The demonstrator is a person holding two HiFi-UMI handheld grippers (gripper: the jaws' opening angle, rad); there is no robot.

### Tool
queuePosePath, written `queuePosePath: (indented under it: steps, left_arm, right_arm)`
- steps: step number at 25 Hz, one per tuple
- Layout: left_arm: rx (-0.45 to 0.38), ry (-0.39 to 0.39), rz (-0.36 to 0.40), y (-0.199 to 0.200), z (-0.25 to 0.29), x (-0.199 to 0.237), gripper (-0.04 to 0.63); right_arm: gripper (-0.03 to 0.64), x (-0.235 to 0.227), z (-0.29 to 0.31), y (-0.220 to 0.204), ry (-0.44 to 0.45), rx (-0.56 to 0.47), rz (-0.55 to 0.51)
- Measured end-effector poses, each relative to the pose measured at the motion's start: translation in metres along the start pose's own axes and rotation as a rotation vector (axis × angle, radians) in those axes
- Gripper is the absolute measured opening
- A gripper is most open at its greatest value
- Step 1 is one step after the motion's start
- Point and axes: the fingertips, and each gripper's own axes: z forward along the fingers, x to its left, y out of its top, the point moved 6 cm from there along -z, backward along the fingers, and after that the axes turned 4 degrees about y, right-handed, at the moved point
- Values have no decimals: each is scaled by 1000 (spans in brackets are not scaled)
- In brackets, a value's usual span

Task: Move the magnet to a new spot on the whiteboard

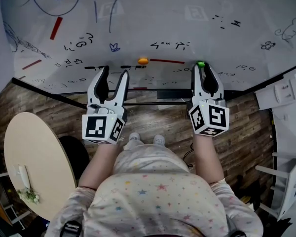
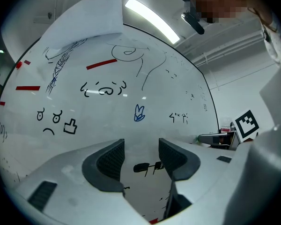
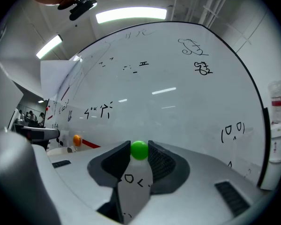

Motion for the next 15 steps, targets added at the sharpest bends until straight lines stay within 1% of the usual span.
queuePosePath:
  steps: [15]
  left_arm:
    - [-8,-23,14,5,-10,-15,210]
  right_arm:
    - [118,4,-19,8,15,-10,-11]
